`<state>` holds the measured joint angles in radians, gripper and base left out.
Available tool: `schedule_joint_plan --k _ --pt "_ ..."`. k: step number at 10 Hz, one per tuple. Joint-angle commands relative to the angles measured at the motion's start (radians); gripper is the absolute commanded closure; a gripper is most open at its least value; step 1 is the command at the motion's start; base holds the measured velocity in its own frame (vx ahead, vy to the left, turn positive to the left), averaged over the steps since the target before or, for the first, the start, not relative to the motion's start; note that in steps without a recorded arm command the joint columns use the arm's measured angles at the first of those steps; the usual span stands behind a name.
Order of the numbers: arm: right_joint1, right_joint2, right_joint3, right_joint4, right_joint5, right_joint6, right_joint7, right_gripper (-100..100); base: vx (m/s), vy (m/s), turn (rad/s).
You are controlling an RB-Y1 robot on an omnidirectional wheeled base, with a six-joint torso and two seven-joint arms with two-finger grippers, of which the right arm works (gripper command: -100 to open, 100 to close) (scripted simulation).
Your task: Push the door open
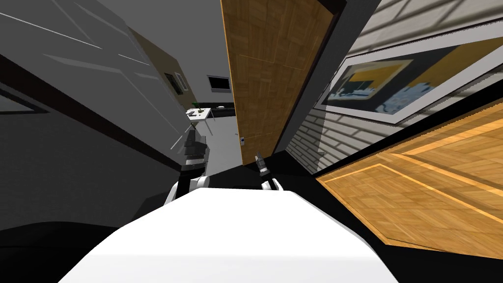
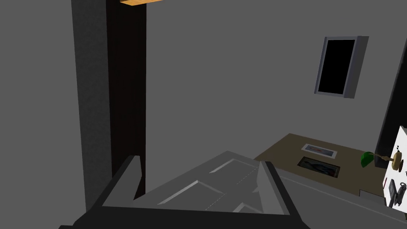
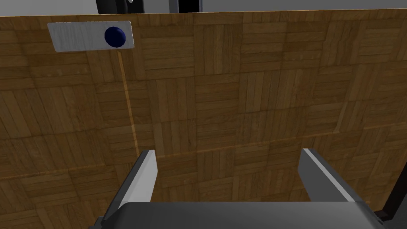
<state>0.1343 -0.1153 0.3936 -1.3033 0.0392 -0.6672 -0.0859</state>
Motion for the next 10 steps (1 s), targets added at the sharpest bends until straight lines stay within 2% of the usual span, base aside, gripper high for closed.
schedule_joint_plan --k 1,10 --pt "-0.015 -0.002 0.017 0.042 0.002 -0.006 -0.008 -100 0.106 0.063 -0.143" --pt "-0.076 -0.005 0.080 0.220 0.011 -0.043 -0.035 -100 0.097 0.072 -0.091"
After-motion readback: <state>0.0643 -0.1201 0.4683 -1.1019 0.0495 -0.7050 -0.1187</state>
